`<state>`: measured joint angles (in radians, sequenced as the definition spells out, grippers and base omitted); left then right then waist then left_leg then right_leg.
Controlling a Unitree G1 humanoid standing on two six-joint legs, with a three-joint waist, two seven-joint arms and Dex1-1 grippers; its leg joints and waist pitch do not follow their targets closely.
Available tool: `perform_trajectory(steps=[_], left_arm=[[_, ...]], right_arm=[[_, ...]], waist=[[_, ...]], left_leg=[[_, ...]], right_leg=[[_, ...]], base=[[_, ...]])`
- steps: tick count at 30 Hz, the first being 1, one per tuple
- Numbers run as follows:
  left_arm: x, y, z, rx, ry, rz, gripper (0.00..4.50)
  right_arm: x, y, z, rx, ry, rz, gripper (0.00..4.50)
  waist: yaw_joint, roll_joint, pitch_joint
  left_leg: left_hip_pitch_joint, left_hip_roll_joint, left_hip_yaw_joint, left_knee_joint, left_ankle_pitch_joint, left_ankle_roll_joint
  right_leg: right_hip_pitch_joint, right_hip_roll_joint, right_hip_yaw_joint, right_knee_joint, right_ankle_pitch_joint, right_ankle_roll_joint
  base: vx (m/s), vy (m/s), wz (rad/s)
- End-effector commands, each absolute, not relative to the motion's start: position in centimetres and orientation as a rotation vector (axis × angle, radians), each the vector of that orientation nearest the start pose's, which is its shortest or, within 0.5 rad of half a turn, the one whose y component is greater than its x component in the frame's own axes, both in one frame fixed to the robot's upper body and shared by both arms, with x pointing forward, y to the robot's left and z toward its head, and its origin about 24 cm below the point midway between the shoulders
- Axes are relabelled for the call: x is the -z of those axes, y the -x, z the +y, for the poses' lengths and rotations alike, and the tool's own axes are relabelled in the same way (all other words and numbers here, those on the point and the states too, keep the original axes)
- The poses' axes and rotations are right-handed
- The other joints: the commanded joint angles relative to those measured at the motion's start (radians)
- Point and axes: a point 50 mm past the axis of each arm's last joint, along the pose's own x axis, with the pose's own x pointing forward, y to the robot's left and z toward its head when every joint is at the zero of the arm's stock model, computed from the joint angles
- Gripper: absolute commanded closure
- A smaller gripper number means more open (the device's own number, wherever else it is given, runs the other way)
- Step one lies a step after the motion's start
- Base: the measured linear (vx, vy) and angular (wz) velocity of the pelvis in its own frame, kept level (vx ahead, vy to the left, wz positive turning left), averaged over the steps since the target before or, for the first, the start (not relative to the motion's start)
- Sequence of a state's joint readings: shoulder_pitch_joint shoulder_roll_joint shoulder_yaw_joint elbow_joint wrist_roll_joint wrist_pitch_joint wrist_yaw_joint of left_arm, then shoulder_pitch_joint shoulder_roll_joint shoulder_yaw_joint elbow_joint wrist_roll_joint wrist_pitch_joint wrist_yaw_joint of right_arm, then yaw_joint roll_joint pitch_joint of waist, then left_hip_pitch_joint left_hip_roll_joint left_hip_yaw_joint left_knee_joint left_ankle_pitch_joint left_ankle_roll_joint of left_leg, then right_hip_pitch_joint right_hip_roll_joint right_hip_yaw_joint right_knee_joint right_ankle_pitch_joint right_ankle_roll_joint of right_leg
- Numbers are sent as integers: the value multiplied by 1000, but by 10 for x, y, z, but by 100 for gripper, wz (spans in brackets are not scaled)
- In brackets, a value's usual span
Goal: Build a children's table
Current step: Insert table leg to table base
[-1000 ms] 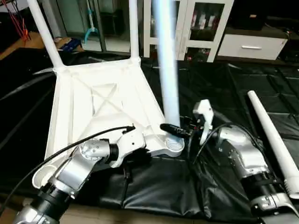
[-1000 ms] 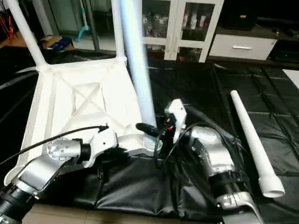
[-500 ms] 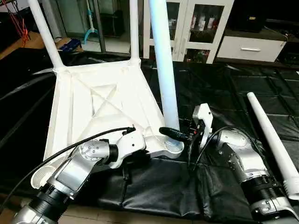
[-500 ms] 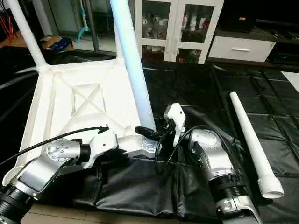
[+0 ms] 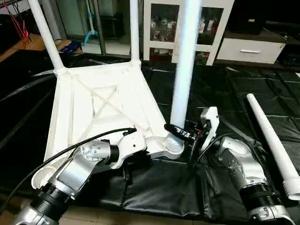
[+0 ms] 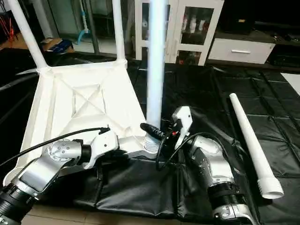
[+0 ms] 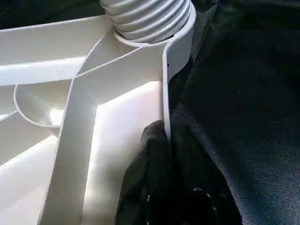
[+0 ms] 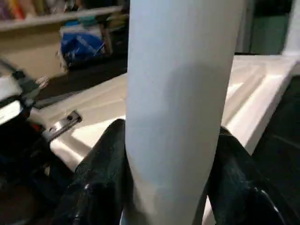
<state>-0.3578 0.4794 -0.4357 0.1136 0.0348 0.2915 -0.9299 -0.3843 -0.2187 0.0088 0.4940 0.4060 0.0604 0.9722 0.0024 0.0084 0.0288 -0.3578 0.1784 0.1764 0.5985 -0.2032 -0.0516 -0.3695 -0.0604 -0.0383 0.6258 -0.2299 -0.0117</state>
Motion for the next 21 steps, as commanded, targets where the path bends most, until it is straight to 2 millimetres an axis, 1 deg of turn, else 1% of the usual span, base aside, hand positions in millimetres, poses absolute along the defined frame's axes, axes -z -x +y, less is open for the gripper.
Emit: perform_trajectory(steps=[1,3,4,6,7,9,10,14,16,19,21], left_arm=[[-29,-266,131,1206,-585,532,449],[-29,-266,131,1206,-586,533,449],[-29,-266,131,1201,-586,532,449],[-29,-266,131,1200,-585,531,449],[-29,-267,131,1198,-585,530,449],[-30,-267,131,1195,-584,529,449],[-30,-267,131,1192,-585,527,449],[-30,-268,132,1187,-585,526,449],[-30,-269,132,1184,-585,525,449],[-30,-269,132,1182,-586,524,449],[-31,-269,132,1180,-585,523,449]], right_arm=[[-24,-296,-166,-830,-267,189,266],[-23,-295,-167,-829,-268,189,266],[-19,-291,-169,-785,-308,180,266],[-18,-290,-170,-771,-323,176,266],[-16,-288,-171,-759,-324,173,266],[-11,-282,-171,-741,-291,168,266],[-9,-279,-171,-725,-242,154,266],[-8,-274,-170,-674,-210,113,266],[-8,-274,-173,-622,-200,88,266],[-6,-272,-175,-593,-194,79,266],[-5,-268,-175,-591,-164,72,266]], waist=[[3,12,-39],[3,13,-38],[5,13,-37],[5,14,-38],[5,13,-38],[6,13,-38],[7,14,-38],[5,15,-38],[4,15,-35],[3,15,-33],[3,16,-32]], left_leg=[[5,55,-23,-83,-256,13],[5,55,-22,-84,-250,15],[7,55,-21,-84,-253,15],[7,56,-22,-86,-255,14],[7,56,-23,-87,-249,14],[6,56,-22,-87,-246,14],[7,58,-22,-88,-249,12],[9,56,-23,-92,-262,8],[8,57,-24,-95,-289,2],[10,58,-26,-98,-327,-7],[8,58,-26,-100,-330,-10]], right_leg=[[28,-74,45,-83,-112,-251],[26,-73,44,-83,-99,-252],[25,-74,44,-85,-102,-250],[26,-75,44,-84,-103,-250],[27,-74,43,-84,-93,-248],[26,-75,44,-85,-87,-245],[25,-77,44,-86,-86,-243],[25,-74,42,-88,-90,-237],[23,-75,44,-92,-128,-229],[19,-75,45,-97,-181,-218],[19,-76,46,-98,-184,-212]], base=[[0,0,0],[0,0,0],[0,0,0],[0,0,0],[0,0,0],[0,0,0],[0,0,0],[0,0,0],[0,0,0],[0,0,0],[0,0,0]])
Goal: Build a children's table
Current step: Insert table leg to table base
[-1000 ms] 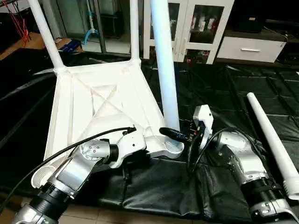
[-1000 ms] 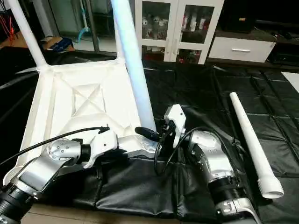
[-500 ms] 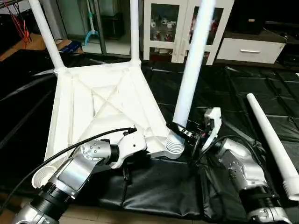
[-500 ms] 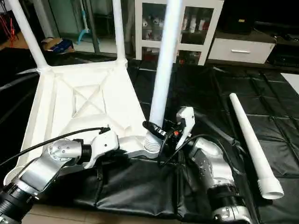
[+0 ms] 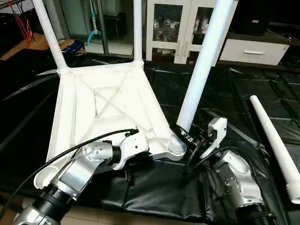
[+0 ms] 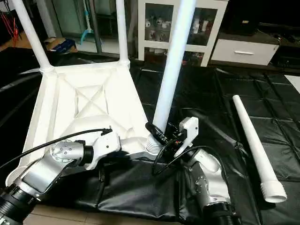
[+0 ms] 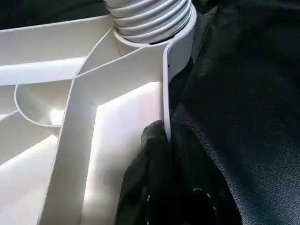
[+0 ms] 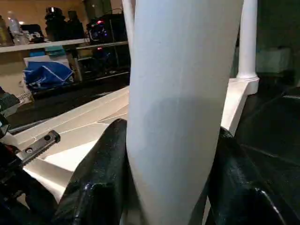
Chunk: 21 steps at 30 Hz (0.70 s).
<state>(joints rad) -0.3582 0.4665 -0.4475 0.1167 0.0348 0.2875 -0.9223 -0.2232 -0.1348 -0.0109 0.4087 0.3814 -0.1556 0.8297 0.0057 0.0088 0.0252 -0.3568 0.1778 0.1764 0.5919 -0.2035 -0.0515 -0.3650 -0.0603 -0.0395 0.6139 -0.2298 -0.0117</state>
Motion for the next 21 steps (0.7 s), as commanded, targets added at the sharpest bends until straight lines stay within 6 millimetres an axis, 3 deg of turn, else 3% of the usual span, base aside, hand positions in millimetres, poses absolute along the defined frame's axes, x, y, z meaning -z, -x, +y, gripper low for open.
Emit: perform_trajectory(steps=[1,5,8,13,18,19,21], left_arm=[[-31,-269,132,1180,-585,522,449],[-31,-270,132,1179,-586,522,449],[-31,-270,132,1178,-586,522,449],[-30,-269,132,1174,-586,524,449],[-30,-270,132,1173,-590,526,449],[-30,-270,132,1173,-590,526,449],[-30,-270,132,1173,-589,527,449]], right_arm=[[-4,-267,-175,-592,-161,72,266],[-3,-265,-174,-598,-144,67,266],[-1,-261,-174,-612,-118,66,266],[10,-253,-169,-698,-59,154,266],[23,-250,-162,-803,-16,296,266],[23,-250,-162,-803,-16,296,266],[29,-249,-160,-846,-5,365,266]], waist=[[-1,15,-30],[-1,16,-29],[-1,12,-27],[-3,12,-25],[-5,11,-25],[-6,11,-23],[-9,7,-16]], left_leg=[[7,58,-26,-93,-326,-9],[7,58,-26,-94,-317,-4],[7,59,-26,-95,-335,-2],[8,59,-28,-98,-366,-9],[5,58,-29,-99,-358,-7],[6,58,-29,-100,-371,-10],[15,56,-32,-101,-463,-26]], right_leg=[[15,-76,47,-85,-177,-211],[15,-74,47,-84,-146,-214],[14,-76,48,-87,-177,-209],[9,-76,49,-93,-242,-190],[11,-74,48,-92,-224,-190],[9,-73,48,-94,-239,-188],[-1,-76,49,-106,-373,-164]], base=[[0,0,0],[0,0,0],[0,0,0],[0,0,0],[0,0,0],[0,0,0],[0,0,0]])
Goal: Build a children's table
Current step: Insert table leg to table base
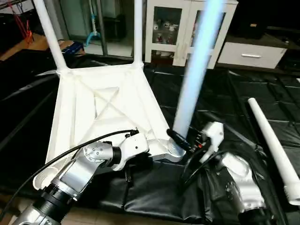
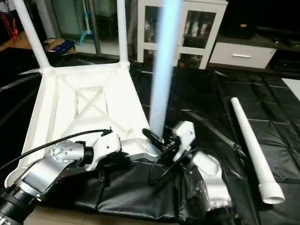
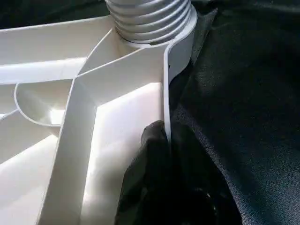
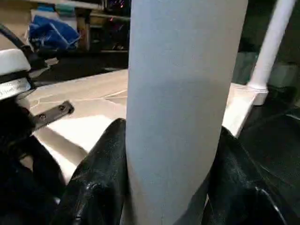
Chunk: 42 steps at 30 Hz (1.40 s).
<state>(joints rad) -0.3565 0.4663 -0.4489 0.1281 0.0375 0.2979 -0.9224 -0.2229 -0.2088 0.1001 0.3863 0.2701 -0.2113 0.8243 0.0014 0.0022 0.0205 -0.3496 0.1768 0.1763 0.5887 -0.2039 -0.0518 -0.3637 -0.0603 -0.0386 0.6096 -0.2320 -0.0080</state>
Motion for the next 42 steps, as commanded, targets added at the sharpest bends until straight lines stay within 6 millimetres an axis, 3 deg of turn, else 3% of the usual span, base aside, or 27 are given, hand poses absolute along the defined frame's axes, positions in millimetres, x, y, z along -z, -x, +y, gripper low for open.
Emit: perform_trajectory(steps=[1,2,4,8,12,16,20,23,26,28,31,33,36,37,38,39,42], left_arm=[[-30,-270,132,1173,-589,527,449],[-30,-270,132,1173,-588,527,449],[-30,-269,132,1173,-585,530,449],[-29,-268,133,1174,-584,536,449],[-28,-268,133,1172,-583,538,449],[-29,-268,133,1171,-583,535,449],[-29,-268,133,1173,-584,535,449],[-29,-269,133,1172,-584,535,449],[-30,-269,133,1169,-584,532,449],[-30,-270,133,1167,-585,530,449],[-30,-270,133,1166,-583,528,449],[-30,-269,133,1166,-581,529,449],[-30,-269,132,1168,-581,528,449],[-30,-270,132,1169,-581,528,449],[-30,-270,132,1169,-582,528,449],[-30,-270,133,1169,-583,528,449],[-31,-271,133,1168,-585,527,449]], right_arm=[[29,-249,-160,-846,-5,365,266],[30,-248,-159,-860,-16,378,266],[30,-247,-159,-873,-83,411,266],[27,-251,-163,-863,-158,425,266],[12,-268,-174,-751,-366,357,266],[11,-269,-181,-713,-427,362,266],[27,-255,-181,-822,-246,505,266],[28,-252,-180,-852,-222,553,266],[32,-252,-182,-846,-170,585,266],[31,-254,-184,-814,-162,547,266],[26,-259,-188,-743,-284,499,266],[27,-262,-195,-627,-432,501,266],[40,-256,-201,-569,-376,613,266],[44,-254,-202,-570,-347,647,266],[46,-253,-203,-573,-331,666,266],[49,-252,-204,-567,-326,700,266],[48,-256,-209,-514,-392,756,266]], waist=[[-5,13,-11],[-5,13,-13],[-5,13,-14],[-5,11,-18],[-4,12,-22],[0,11,-23],[2,11,-19],[2,10,-19],[1,11,-25],[-1,9,-22],[-2,9,-21],[-2,11,-25],[-2,10,-23],[-2,12,-21],[-3,14,-17],[-5,13,-18],[-9,11,-17]], left_leg=[[7,57,-32,-98,-463,-25],[9,58,-35,-99,-481,-32],[7,59,-37,-102,-475,-30],[6,60,-33,-102,-445,-24],[3,59,-31,-99,-396,-13],[0,60,-28,-98,-361,-11],[3,60,-27,-98,-386,-20],[7,60,-30,-101,-405,-26],[4,61,-27,-103,-338,-18],[5,61,-27,-105,-379,-22],[8,61,-30,-105,-411,-26],[9,62,-30,-105,-390,-26],[4,62,-30,-108,-379,-28],[4,61,-30,-108,-394,-30],[11,60,-33,-107,-458,-44],[13,60,-36,-107,-479,-52],[11,60,-41,-110,-502,-59]], right_leg=[[-2,-76,48,-102,-371,-168],[-5,-77,51,-105,-406,-150],[-5,-76,52,-105,-386,-149],[-1,-73,51,-99,-296,-169],[5,-74,51,-95,-249,-190],[7,-76,48,-93,-222,-201],[2,-77,47,-99,-284,-186],[2,-78,48,-104,-326,-169],[9,-73,46,-96,-186,-190],[7,-74,44,-99,-232,-188],[3,-77,47,-106,-300,-173],[3,-75,49,-104,-256,-180],[6,-73,44,-100,-229,-185],[4,-74,44,-102,-253,-183],[-3,-79,44,-113,-367,-159],[-7,-79,45,-115,-405,-147],[-7,-79,45,-117,-431,-134]], base=[[0,0,0],[0,0,0],[0,0,0],[0,0,0],[0,0,0],[0,0,0],[0,0,0],[0,0,0],[0,0,0],[0,0,0],[0,0,0],[0,0,0],[0,0,0],[0,0,0],[0,0,0],[0,0,0],[0,0,0]])
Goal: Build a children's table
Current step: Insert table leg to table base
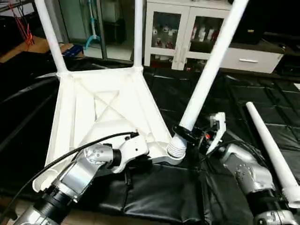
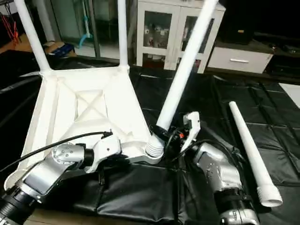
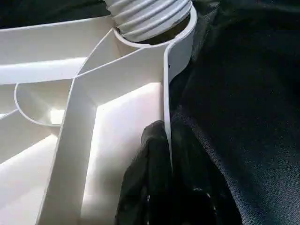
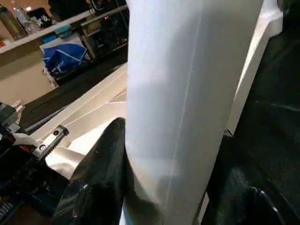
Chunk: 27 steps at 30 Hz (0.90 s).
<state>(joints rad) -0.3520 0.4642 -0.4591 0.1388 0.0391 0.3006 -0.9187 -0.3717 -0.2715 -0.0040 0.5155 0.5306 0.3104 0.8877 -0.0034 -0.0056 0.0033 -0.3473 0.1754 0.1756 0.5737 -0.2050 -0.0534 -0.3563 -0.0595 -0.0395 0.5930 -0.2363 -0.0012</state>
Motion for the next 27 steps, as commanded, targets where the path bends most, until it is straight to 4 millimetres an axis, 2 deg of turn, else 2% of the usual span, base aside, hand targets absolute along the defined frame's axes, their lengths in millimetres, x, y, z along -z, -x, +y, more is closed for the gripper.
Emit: perform_trajectory(steps=[1,4,6,7,10,14,19,23,25,27], left_arm=[[-31,-271,133,1168,-585,527,449],[-31,-272,133,1167,-586,527,449],[-31,-272,133,1168,-585,527,449],[-31,-272,133,1168,-585,526,449],[-31,-272,132,1170,-585,525,449],[-31,-272,133,1173,-589,526,449],[-32,-272,133,1172,-590,526,449],[-32,-272,133,1173,-590,526,449],[-32,-272,133,1174,-590,526,449],[-32,-272,133,1173,-590,528,449]], right_arm=[[47,-259,-211,-491,-413,761,266],[42,-265,-214,-464,-441,758,266],[37,-271,-215,-479,-427,745,266],[34,-273,-215,-506,-399,735,266],[23,-278,-207,-674,-250,694,266],[7,-286,-194,-822,-120,631,266],[-2,-291,-185,-886,-81,596,266],[-8,-292,-177,-967,-18,577,266],[-9,-293,-175,-974,-22,584,266],[-8,-293,-174,-972,0,583,266]], waist=[[-6,20,0],[-8,20,-2],[-10,17,-6],[-8,18,-6],[-6,19,-5],[-1,17,-7],[0,17,-5],[0,18,-3],[-1,13,-4],[-1,15,-4]], left_leg=[[9,61,-41,-95,-510,-61],[11,61,-41,-94,-511,-61],[7,60,-39,-93,-482,-59],[6,62,-36,-92,-461,-56],[6,62,-33,-92,-458,-53],[2,63,-30,-91,-415,-43],[0,62,-31,-92,-409,-34],[5,63,-32,-92,-442,-37],[2,62,-33,-93,-437,-35],[2,64,-31,-93,-422,-32]], right_leg=[[-17,-81,46,-102,-438,-137],[-20,-80,47,-103,-420,-138],[-15,-81,47,-99,-385,-151],[-16,-79,47,-96,-348,-159],[-16,-79,45,-95,-330,-166],[-8,-78,46,-90,-267,-175],[-6,-78,45,-90,-278,-178],[-13,-79,47,-96,-332,-165],[-10,-78,47,-94,-329,-164],[-11,-78,48,-93,-308,-170]], base=[[0,0,0],[0,0,0],[0,0,0],[0,0,0],[0,0,0],[0,0,0],[0,0,0],[0,0,0],[0,0,0],[0,0,0]])
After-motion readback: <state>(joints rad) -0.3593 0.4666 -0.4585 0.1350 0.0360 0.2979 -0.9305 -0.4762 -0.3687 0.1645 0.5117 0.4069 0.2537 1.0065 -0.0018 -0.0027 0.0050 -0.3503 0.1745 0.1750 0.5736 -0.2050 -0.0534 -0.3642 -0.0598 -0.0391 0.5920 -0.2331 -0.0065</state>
